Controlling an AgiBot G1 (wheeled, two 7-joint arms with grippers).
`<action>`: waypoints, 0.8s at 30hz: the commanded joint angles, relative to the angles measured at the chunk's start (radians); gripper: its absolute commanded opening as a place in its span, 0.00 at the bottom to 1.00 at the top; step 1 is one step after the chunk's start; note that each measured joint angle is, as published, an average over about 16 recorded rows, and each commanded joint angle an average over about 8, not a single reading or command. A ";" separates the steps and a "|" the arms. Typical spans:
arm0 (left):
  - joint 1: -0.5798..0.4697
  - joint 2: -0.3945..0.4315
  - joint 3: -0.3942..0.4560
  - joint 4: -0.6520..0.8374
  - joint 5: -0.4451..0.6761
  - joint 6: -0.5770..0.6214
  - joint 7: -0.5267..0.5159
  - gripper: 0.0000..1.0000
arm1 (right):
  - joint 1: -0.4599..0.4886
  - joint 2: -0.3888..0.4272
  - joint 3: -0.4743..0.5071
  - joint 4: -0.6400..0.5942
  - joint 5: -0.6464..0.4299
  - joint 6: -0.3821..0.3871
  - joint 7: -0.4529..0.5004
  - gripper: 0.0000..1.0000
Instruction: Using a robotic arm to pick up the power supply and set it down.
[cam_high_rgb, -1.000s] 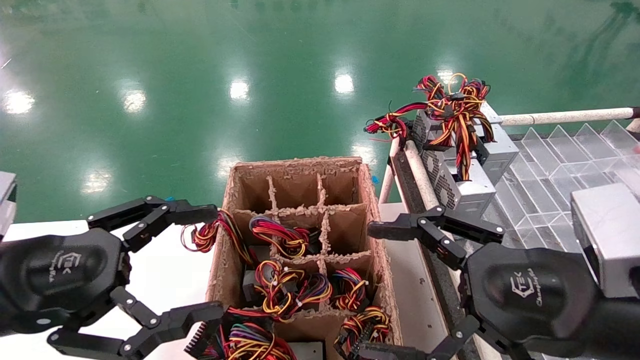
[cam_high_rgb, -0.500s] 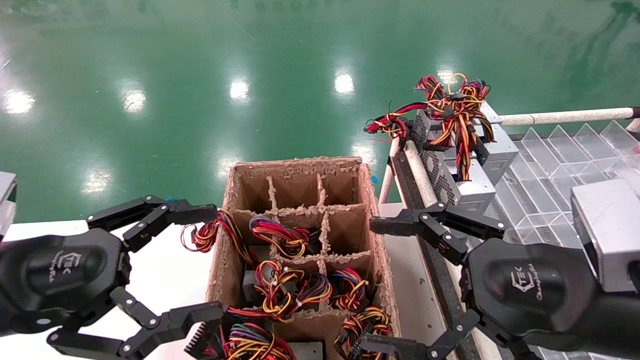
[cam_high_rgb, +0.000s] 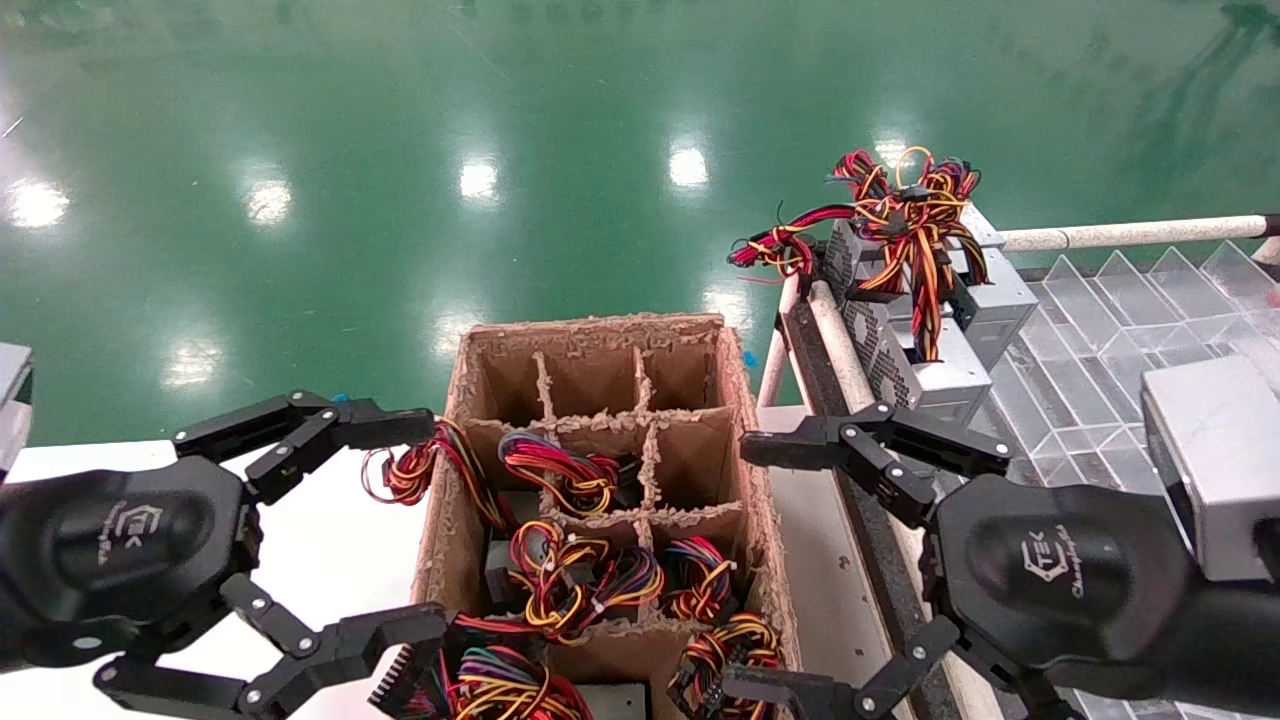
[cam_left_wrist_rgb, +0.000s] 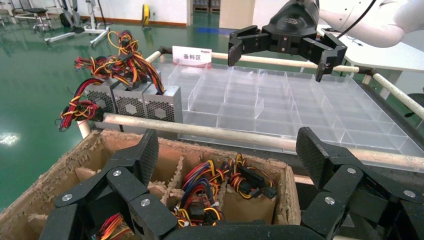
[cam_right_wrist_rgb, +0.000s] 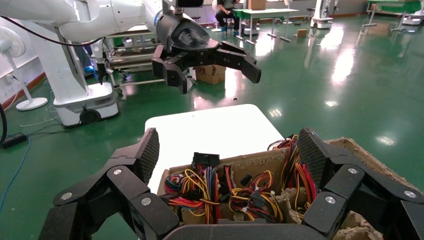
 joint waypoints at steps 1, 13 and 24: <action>0.000 0.000 0.000 0.000 0.000 0.000 0.000 1.00 | 0.000 0.000 0.000 0.000 0.000 0.000 0.000 1.00; 0.000 0.000 0.000 0.000 0.000 0.000 0.000 1.00 | 0.001 0.000 0.000 -0.001 -0.001 0.001 -0.001 1.00; 0.000 0.000 0.000 0.000 0.000 0.000 0.000 1.00 | 0.001 0.000 0.000 -0.001 -0.001 0.001 -0.001 1.00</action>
